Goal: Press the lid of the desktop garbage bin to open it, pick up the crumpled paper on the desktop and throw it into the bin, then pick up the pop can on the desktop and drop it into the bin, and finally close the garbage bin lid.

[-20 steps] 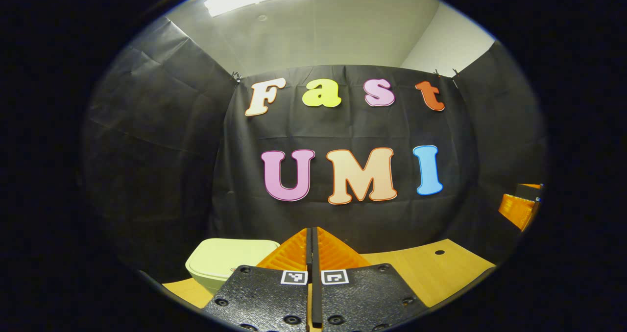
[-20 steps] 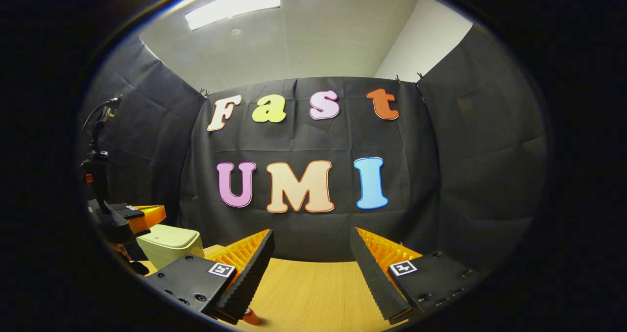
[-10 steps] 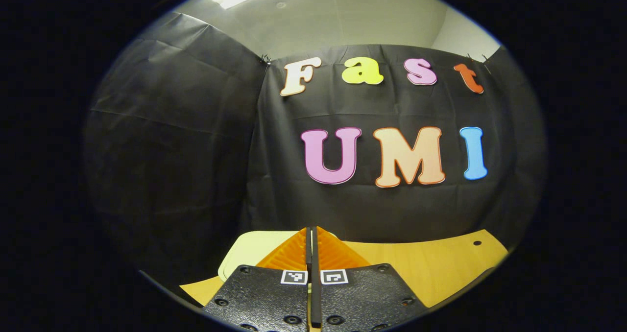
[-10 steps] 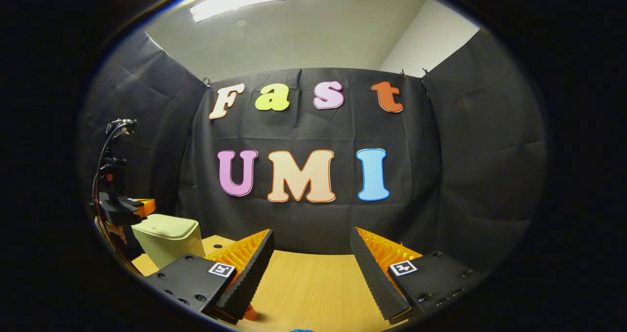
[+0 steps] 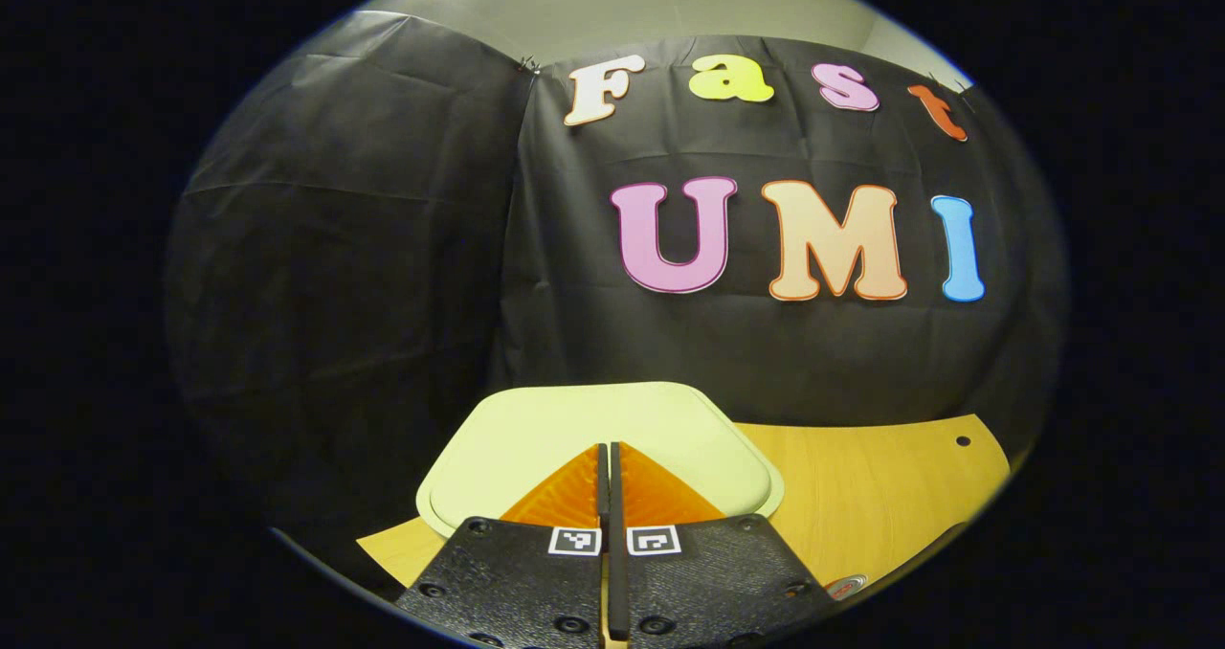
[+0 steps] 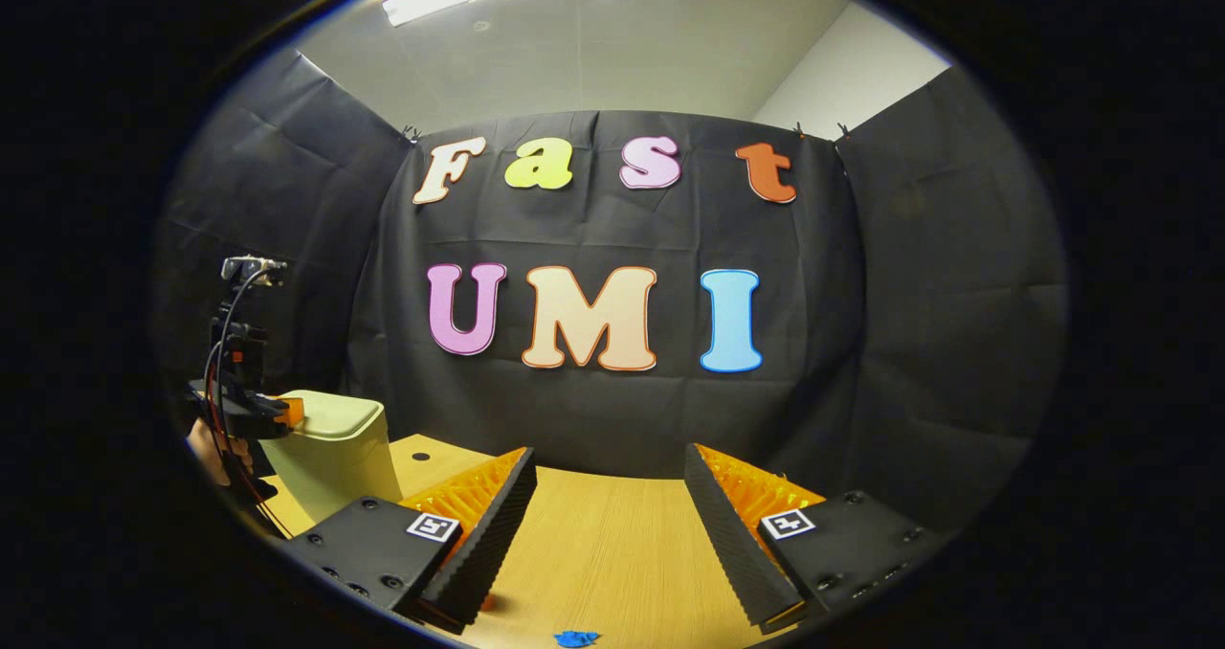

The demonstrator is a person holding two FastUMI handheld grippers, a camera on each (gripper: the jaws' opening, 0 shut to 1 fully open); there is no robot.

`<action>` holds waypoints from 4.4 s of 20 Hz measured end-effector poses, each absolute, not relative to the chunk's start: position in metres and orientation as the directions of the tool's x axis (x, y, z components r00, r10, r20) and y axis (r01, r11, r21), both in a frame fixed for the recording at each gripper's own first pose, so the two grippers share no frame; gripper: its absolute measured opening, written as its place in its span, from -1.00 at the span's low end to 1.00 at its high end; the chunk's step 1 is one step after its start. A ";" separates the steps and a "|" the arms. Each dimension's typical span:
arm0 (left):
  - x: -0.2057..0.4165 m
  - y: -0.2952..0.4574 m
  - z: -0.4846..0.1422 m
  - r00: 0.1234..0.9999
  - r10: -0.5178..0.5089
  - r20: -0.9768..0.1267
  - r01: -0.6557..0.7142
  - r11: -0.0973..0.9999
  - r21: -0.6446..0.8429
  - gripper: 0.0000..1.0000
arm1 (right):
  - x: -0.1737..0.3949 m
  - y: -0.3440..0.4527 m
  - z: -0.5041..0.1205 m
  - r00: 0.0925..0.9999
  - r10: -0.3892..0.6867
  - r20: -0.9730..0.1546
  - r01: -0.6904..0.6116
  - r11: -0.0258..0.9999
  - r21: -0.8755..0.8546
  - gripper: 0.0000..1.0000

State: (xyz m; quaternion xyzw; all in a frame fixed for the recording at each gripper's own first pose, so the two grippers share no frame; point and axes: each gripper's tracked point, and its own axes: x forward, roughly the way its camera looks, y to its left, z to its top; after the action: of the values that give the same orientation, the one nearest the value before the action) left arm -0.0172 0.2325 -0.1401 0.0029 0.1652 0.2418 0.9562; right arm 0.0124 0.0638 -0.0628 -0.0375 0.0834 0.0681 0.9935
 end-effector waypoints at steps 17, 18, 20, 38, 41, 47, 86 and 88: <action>-0.025 0.211 -0.062 0.913 0.396 -0.100 -0.397 0.918 0.009 -0.72 | 0.026 0.056 -0.136 0.925 0.170 -0.340 -0.184 0.983 -0.011 0.97; -0.027 0.207 -0.060 0.916 0.388 -0.098 -0.389 0.921 0.018 -0.47 | 0.027 0.058 -0.144 0.919 0.180 -0.352 -0.196 0.981 -0.010 0.97; -0.032 0.204 -0.052 0.920 0.382 -0.088 -0.380 0.924 0.040 0.10 | 0.028 0.061 -0.158 0.904 0.195 -0.379 -0.216 0.976 -0.012 0.96; -0.090 0.223 -0.017 0.885 0.465 -0.030 -0.458 0.880 0.124 0.75 | -0.016 0.063 -0.369 0.599 0.198 -0.776 -0.346 0.938 -0.028 0.99; -0.099 0.230 -0.020 0.874 0.484 -0.046 -0.475 0.870 0.129 0.75 | -0.027 0.062 -0.390 0.540 0.185 -0.821 -0.342 0.940 -0.013 0.99; -0.112 0.236 -0.018 0.862 0.505 -0.045 -0.494 0.856 0.155 0.75 | -0.046 0.064 -0.418 0.459 0.164 -0.873 -0.349 0.937 -0.007 0.62; -0.170 0.327 -0.078 0.840 0.512 -0.182 -0.492 0.859 0.143 0.76 | 0.065 0.403 -0.138 0.691 0.645 -0.325 -0.662 0.746 0.073 -0.55; -0.175 0.332 -0.086 0.839 0.507 -0.197 -0.484 0.861 0.154 0.76 | 0.065 0.423 -0.142 0.680 0.659 -0.321 -0.675 0.734 0.077 -0.51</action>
State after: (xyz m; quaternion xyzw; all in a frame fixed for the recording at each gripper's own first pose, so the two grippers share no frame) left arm -0.1747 0.3317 -0.0856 0.0492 0.1160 0.2589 0.9576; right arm 0.0647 0.4225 -0.1416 -0.0241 0.1658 0.3642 0.9161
